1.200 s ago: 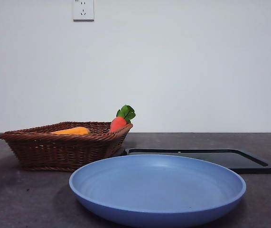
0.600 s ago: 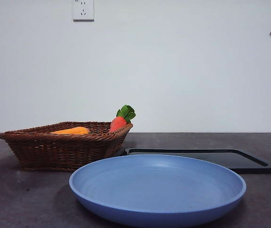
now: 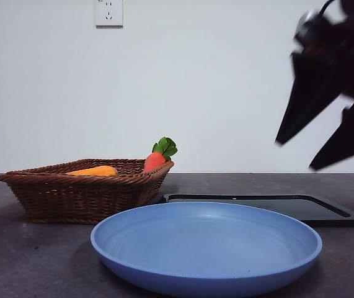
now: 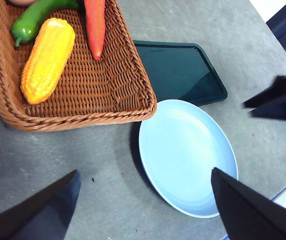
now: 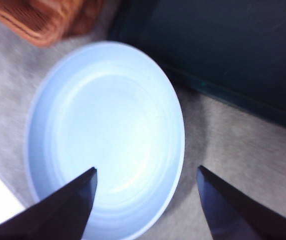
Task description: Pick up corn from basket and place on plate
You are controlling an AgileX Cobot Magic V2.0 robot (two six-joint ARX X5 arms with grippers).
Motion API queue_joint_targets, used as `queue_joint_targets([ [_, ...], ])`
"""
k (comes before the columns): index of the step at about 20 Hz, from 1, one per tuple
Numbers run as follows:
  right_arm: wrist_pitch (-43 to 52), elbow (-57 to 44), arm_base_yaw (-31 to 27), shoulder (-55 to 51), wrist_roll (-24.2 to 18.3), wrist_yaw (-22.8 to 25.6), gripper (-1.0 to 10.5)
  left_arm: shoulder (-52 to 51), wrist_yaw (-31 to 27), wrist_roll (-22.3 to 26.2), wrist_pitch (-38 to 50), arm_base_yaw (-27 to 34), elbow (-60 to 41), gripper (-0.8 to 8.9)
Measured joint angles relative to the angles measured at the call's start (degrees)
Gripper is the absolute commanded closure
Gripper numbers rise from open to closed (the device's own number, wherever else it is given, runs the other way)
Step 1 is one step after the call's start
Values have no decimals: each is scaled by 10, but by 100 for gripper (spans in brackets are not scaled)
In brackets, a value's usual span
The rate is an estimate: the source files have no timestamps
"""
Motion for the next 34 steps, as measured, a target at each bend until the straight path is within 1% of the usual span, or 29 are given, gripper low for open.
queue_joint_targets([
  [6,28,0,15,106,2,0,629,0,0,0,0,0,0,387],
  [9,35,0,24,131,2,0,705,0,0,0,0,0,0,387],
  [14,40,0,34,153,2,2,894,0,0,0,0,0,0,387],
  [16,40,0,35,153,2,9,945,0,0,0,0,0,0,387],
  [17,39,0,35,153,3,17,945,2,0,0,0,0,0,387],
  [22,28,1,35,152,7,17,945,30,-8,10,6,-3,0,387],
  [25,5,1,35,129,6,21,945,73,-33,16,29,-16,14,387],
  [27,-9,1,35,94,6,21,945,114,-66,29,35,-33,41,387],
  [31,-47,1,35,20,6,21,945,229,-145,71,38,-76,123,387],
  [34,-61,1,28,-41,7,20,945,334,-193,108,38,-105,195,387],
])
